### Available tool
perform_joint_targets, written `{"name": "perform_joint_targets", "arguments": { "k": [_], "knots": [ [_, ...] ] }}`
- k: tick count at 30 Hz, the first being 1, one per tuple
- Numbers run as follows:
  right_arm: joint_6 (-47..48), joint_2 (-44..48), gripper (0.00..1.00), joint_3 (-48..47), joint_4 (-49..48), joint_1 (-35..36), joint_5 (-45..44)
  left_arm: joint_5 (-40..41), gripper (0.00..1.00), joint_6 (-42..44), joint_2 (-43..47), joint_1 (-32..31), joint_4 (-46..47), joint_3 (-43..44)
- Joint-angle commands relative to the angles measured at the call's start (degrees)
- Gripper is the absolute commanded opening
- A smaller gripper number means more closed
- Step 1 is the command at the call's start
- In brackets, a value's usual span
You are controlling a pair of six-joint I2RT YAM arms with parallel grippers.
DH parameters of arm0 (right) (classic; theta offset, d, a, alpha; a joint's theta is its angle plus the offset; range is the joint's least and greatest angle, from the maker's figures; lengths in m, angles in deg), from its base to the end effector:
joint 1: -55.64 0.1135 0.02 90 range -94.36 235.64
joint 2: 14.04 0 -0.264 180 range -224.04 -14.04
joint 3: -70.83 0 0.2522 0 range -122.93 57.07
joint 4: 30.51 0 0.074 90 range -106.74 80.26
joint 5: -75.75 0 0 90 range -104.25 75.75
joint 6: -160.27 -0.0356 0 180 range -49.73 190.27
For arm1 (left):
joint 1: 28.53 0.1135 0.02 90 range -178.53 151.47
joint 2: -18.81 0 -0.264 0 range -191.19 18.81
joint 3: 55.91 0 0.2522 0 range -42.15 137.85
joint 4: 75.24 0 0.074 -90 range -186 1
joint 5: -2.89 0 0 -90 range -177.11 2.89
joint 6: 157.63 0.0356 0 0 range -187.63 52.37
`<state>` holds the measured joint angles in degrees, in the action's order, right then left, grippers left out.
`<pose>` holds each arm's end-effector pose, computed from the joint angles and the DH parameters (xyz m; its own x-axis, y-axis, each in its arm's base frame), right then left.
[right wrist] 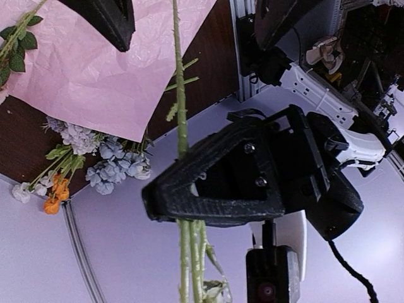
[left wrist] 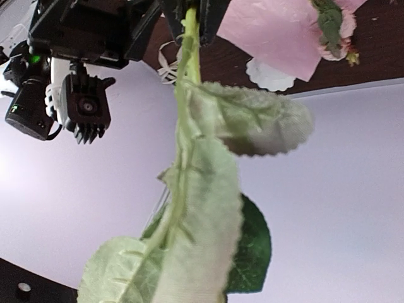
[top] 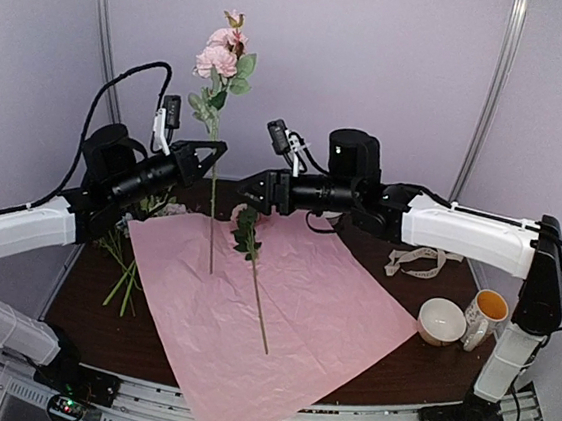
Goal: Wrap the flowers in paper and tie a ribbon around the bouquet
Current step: Pass from the left arm to the right, then place the fake flower on the flattened wrapping paper.
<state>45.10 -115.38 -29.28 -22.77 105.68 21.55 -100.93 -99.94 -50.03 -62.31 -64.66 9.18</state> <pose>0.2574 0.3396 0.3509 -0.5129 -0.0750 -0.8552 -0.8559 0.1214 0.5026 0.2315 -0.1651 0.3561 -0.3104 -0.4168 -0.8544 0.6758 0.5354 -0.5067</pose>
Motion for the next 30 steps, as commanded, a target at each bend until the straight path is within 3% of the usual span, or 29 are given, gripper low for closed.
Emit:
{"name": "perform_joint_targets", "arguments": {
  "k": [1,5,7,14,16,17,19,20,21,25,27,30],
  "knots": [
    [-2.6,-0.32,0.71,0.39,-9.27,0.53,3.4,-5.65,0.0,-6.31,-4.83,-2.87,14.97,4.49],
    [-2.24,-0.94,0.68,-0.18,-7.72,0.72,2.31,-6.7,0.0,-8.27,-8.0,-3.88,17.01,6.16],
    [-1.52,-1.27,0.6,-0.5,-5.95,0.74,1.07,-6.9,0.0,-8.64,-8.5,-4.13,17.85,6.44],
    [-2.68,-1.97,0.0,-1.34,-3.59,-0.06,0.06,-7.74,0.0,-9.27,-9.8,-4.66,17.37,7.38],
    [-4.87,-1.54,0.0,0.19,-5.26,-1.05,-0.37,-6.7,0.0,-7.91,-9.37,-4.69,14.21,7.75],
    [-5.98,-1.54,0.0,0.67,-5.43,-1.63,-0.7,-5.56,0.15,-6.77,-9.17,-4.59,10.54,8.45],
    [-7.17,-2.04,0.0,0.49,-2.82,-2.54,-1.57,-2.27,0.56,-3.72,-8.61,-4.14,0.96,10.6],
    [-7.22,-2.54,0.0,0.01,-0.18,-2.86,-2.06,0.76,0.67,-1.99,-8.26,-3.65,-5.48,11.94],
    [-6.9,-3.14,0.0,-0.43,2.87,-3.1,-2.27,4.58,0.72,-0.36,-7.98,-2.94,-12.73,13.72],
    [-4.73,-5.28,0.0,-0.13,14.47,-3.3,-5.08,25.22,0.74,2.28,-9.98,3.4,-42.88,21.81],
    [-4.41,-6.22,0.0,0.51,20.03,-3.37,-7.32,26.32,0.74,1.95,-11.07,8.94,-50.42,22.41],
    [-3.04,-8.28,0.0,0.75,27.86,-3.37,-9.53,22.63,0.73,0.76,-10.41,18.4,-51.68,17.27]
  ]
}}
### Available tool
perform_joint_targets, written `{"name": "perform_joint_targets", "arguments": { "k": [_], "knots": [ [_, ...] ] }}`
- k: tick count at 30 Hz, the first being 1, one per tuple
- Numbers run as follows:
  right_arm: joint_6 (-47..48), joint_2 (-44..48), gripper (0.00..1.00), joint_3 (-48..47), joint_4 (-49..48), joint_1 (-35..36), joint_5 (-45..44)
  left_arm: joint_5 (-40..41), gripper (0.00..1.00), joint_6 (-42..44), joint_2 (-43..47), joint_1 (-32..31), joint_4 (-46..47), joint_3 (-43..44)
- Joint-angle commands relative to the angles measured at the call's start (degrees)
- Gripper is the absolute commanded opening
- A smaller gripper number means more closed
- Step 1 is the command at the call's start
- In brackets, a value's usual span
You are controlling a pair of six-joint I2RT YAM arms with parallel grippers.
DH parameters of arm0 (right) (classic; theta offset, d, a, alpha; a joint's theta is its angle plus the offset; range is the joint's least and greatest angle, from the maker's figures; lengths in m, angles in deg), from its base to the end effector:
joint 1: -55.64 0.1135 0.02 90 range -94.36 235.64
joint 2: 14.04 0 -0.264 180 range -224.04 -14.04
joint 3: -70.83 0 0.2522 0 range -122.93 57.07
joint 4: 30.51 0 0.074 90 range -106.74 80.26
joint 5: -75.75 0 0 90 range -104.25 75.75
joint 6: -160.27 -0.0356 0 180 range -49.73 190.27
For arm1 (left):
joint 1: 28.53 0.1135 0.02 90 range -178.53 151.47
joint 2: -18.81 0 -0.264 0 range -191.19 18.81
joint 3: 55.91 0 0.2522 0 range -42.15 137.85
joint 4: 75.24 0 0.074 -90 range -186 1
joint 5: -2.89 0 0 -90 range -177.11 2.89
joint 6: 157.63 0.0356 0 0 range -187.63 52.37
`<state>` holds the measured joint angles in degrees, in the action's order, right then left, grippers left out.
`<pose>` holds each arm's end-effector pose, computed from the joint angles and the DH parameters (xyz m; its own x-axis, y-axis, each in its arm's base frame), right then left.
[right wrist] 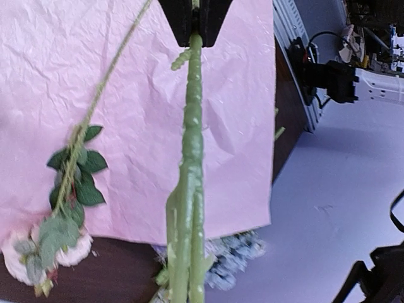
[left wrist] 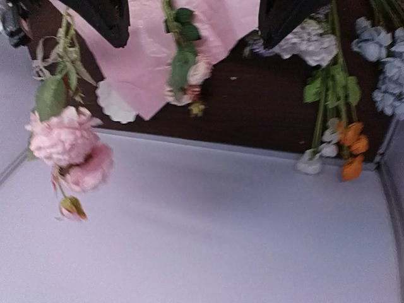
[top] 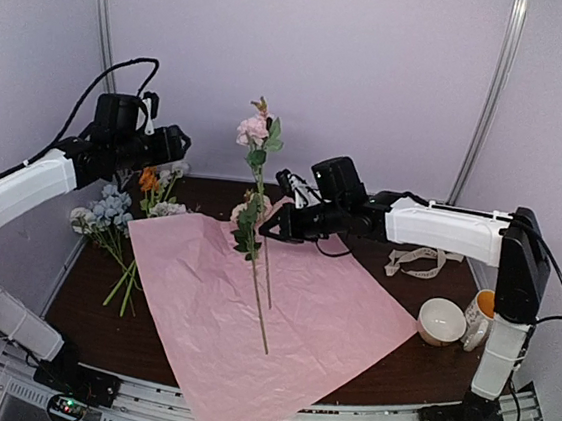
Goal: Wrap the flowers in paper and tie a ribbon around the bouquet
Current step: Place the fake flower on the flattened wrapping paper, then pick up the fake flower from the corner of the board.
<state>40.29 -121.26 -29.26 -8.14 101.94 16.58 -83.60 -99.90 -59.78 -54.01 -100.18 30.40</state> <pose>0.2904 0.3303 0.2829 -0.7589 -0.1731 -0.6278 -0.6347 0.4124 0.6535 0.2919 -0.1367 0.3737 -0.4270 -0.3868 -0.8173 0.1757 0.8511 -0.4947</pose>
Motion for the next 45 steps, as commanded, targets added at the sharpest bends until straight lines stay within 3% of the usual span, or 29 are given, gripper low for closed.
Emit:
{"name": "perform_joint_targets", "arguments": {
  "k": [1,3,6,8,10,13,17,23,28,32,38,41,45],
  "knots": [
    [1.85,-3.25,0.0,1.02,14.25,0.4,-4.47,3.96,0.71,-0.42,-0.28,12.96,-15.62,-6.19],
    [1.62,-5.62,0.0,0.96,15.86,0.33,-3.12,2.15,0.63,-2.87,0.37,18.01,-12.77,-11.62],
    [0.08,-6.86,0.21,1.45,16.15,0.33,-3.27,1.72,0.57,-4.91,-1.03,22.38,-8.52,-15.75],
    [0.98,-6.42,0.28,1.07,17.42,0.72,-6.71,1.09,0.54,-5.09,-4.02,24.37,-7.54,-16.04],
    [2.63,-5.44,0.31,0.38,19.29,0.8,-8.93,0.01,0.45,-5.04,-7.71,26.17,-7.24,-15.52],
    [3.81,-3.94,0.31,0.34,20.78,0.82,-11.06,-3.62,0.36,-4.17,-13.57,27.85,-5.26,-14.38],
    [4.83,-2.89,0.31,1.13,21.32,0.89,-11.92,-9.7,0.35,-2.08,-20.83,28.02,-3.69,-11.05],
    [4.34,-3.13,0.31,1.68,20.17,0.92,-10.64,-13.96,0.35,0.29,-26.07,27.88,-2.16,-9.39],
    [4.44,-4.13,0.31,0.63,20.64,0.87,-10.28,-16.9,0.42,3.21,-26.25,27.49,0.5,-10.19],
    [4.99,-4.62,0.31,-0.39,21.38,0.92,-10.25,-12.7,0.4,4.78,-29.09,27.14,-7.23,-6.01],
    [5.27,-4.14,0.31,-0.81,21.59,0.82,-10.58,-13.07,0.37,6.59,-31.88,27.1,-12.98,-1.12],
    [5.36,-3.93,0.31,-1.15,22.08,0.88,-10.81,-12.63,0.33,8.93,-34.0,26.13,-20.64,3.33],
    [5.75,-2.96,0.31,-0.42,21.81,0.86,-11.12,-7.0,0.31,9.15,-31.49,22.3,-24.41,0.94]
  ]
}}
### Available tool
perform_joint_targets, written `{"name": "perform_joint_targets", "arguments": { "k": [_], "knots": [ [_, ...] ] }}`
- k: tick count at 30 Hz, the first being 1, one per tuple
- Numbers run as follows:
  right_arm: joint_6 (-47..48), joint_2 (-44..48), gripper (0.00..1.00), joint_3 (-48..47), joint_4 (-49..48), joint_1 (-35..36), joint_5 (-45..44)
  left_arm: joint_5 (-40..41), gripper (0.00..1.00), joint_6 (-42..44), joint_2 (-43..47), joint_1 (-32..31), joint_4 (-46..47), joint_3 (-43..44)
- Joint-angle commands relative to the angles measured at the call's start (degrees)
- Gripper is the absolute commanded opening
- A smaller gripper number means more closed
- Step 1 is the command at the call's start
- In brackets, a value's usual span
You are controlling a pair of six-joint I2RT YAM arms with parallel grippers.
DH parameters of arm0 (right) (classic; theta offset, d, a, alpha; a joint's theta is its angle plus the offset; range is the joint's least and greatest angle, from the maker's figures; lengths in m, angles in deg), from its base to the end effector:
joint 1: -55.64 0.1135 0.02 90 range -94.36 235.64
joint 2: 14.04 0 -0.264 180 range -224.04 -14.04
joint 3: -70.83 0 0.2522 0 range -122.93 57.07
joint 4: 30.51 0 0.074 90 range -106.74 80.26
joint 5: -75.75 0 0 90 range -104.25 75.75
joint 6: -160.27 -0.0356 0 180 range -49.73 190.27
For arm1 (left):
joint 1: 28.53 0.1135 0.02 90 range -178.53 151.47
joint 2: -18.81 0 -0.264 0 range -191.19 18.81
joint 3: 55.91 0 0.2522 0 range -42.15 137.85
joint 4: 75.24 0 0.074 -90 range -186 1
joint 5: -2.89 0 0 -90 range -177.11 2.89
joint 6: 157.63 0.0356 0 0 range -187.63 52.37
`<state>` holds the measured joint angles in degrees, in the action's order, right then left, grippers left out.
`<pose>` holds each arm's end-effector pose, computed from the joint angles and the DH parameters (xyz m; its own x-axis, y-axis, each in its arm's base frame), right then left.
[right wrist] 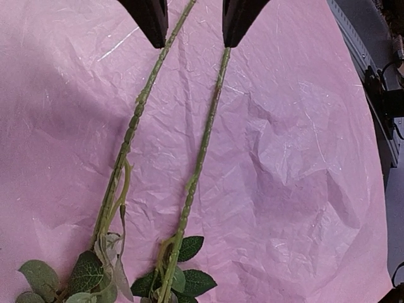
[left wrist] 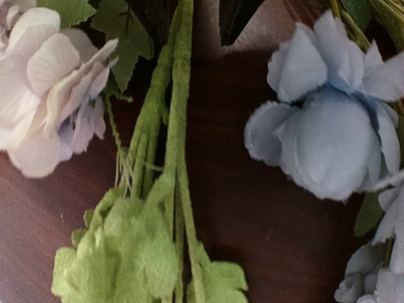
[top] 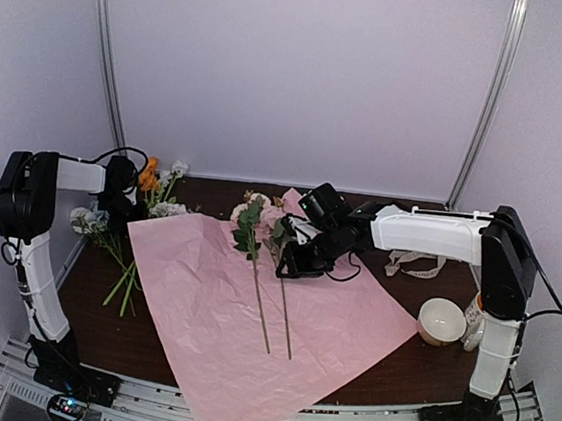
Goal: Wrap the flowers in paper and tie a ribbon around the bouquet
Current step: Pick up the fake flower from the corner of the board, then place the fake flower at the corner of the board.
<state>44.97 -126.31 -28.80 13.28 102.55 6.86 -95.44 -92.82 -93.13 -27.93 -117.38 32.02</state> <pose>0.2813 0.3194 0.2133 -0.8639 -0.3399 -0.3717 -0.4957 0.7047 0.5076 0.3932 -0.0010 0.1559 -0.8481 -0.4300 -0.3095 -0.3456 0.8918 -0.2920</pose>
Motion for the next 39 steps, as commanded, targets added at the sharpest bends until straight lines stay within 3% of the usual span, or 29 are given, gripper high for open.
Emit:
{"name": "perform_joint_targets", "arguments": {
  "k": [1,9,15,18,26,31,39],
  "knots": [
    [1.23,2.2,0.31,-0.74,0.5,0.24,-1.78,6.05,0.3,1.79,2.37,-4.55,-7.41,-1.19],
    [3.58,2.68,0.31,-1.4,2.53,0.2,-1.7,8.78,0.16,1.72,3.0,-5.3,-11.23,-1.79],
    [4.66,3.85,0.31,-0.77,2.43,0.02,-1.78,11.76,0.15,3.04,2.65,-5.41,-15.2,-1.33],
    [5.22,4.1,0.31,-0.63,2.36,-0.05,-1.57,15.4,0.0,4.22,2.91,-5.36,-16.68,-1.6],
    [5.87,4.29,0.31,-1.38,2.79,-0.27,-1.47,17.22,0.0,1.8,13.71,-4.56,-10.72,-3.33],
    [5.84,4.9,0.31,-0.2,2.24,-0.5,-1.72,12.74,0.0,0.58,20.28,-2.98,-2.49,-8.56],
    [5.69,4.61,0.31,-0.48,2.22,-0.58,-0.64,12.56,0.0,-10.15,21.54,-2.54,1.12,-18.28]
  ]
}}
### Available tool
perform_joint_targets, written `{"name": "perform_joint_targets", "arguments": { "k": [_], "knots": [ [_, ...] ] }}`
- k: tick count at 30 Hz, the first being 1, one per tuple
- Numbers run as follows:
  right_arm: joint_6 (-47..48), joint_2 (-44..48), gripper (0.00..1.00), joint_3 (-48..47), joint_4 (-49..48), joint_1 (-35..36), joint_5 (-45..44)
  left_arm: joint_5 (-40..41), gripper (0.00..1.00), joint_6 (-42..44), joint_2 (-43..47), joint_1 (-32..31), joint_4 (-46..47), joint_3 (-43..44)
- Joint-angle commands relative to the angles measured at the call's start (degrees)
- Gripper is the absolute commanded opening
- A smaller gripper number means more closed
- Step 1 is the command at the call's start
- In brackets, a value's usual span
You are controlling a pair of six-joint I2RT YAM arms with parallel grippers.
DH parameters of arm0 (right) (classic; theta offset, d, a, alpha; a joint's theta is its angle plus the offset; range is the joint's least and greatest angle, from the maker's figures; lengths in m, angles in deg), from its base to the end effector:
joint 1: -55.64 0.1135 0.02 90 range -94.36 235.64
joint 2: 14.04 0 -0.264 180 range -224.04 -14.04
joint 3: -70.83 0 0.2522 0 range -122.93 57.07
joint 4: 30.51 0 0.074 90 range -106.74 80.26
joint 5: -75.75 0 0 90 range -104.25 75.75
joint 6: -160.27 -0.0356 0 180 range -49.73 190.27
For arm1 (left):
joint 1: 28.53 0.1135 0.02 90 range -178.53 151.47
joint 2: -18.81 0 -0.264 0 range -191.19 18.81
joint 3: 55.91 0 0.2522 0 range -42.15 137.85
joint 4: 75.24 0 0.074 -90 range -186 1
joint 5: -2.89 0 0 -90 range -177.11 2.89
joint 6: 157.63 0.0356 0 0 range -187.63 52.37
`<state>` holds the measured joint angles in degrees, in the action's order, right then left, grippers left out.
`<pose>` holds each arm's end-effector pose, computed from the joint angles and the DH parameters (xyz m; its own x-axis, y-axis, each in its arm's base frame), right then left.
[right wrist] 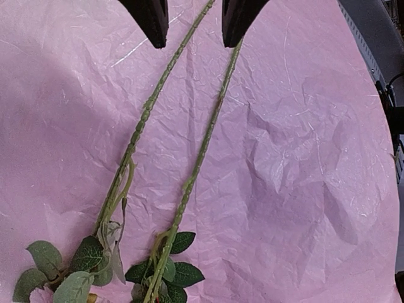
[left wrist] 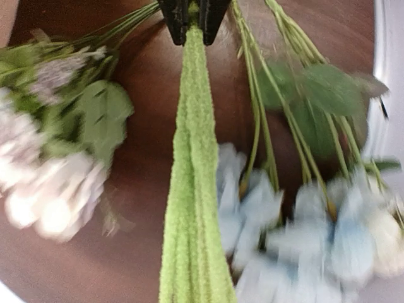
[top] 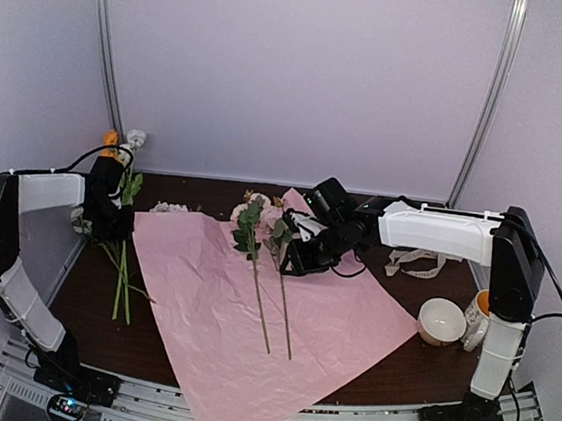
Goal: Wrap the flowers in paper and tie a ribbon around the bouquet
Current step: Place the fake flower at the corner of the board.
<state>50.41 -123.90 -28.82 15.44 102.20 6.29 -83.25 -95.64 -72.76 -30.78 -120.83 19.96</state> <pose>0.2781 0.3119 0.2279 -0.8138 -0.3967 -0.4248 -0.5718 0.6770 0.4633 0.3225 -0.0103 0.2131 -0.7770 -0.4384 -0.4518 -0.4055 0.8975 -0.1735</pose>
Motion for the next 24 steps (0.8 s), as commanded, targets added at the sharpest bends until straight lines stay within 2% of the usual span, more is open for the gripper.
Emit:
{"name": "perform_joint_targets", "arguments": {
  "k": [1,6,10,13,17,18,20,21,24],
  "knots": [
    [0.3,2.08,0.31,-0.51,0.15,-0.25,0.02,1.16,0.0,-8.88,2.61,0.33,6.21,-8.16],
    [0.61,0.64,0.31,-1.35,1.09,-0.21,1.11,-2.21,0.0,-14.28,8.0,0.32,15.98,-15.73],
    [0.52,0.51,0.32,-1.59,1.13,-0.2,1.44,-7.3,0.0,-14.44,5.08,0.36,12.43,-15.65],
    [0.65,0.74,0.33,-1.57,1.08,-0.24,1.27,-6.01,0.11,-14.41,5.47,0.31,11.45,-18.04],
    [0.86,0.37,0.33,-1.99,1.24,-0.25,1.64,-0.26,0.2,-13.15,7.59,0.35,8.79,-16.83],
    [0.94,0.11,0.33,-2.31,1.41,-0.21,1.82,0.66,0.25,-12.18,7.44,0.4,7.88,-14.64],
    [1.23,-0.27,0.33,-3.04,2.21,-0.24,1.95,1.88,0.43,-9.93,5.97,0.87,6.1,-10.95],
    [1.35,-0.34,0.33,-3.24,2.4,-0.23,1.89,1.74,0.46,-9.24,4.87,1.8,5.52,-9.48],
    [1.44,0.27,0.33,-2.88,2.44,-0.18,1.32,-0.41,0.47,-8.65,1.74,4.2,6.15,-7.26]
  ]
}}
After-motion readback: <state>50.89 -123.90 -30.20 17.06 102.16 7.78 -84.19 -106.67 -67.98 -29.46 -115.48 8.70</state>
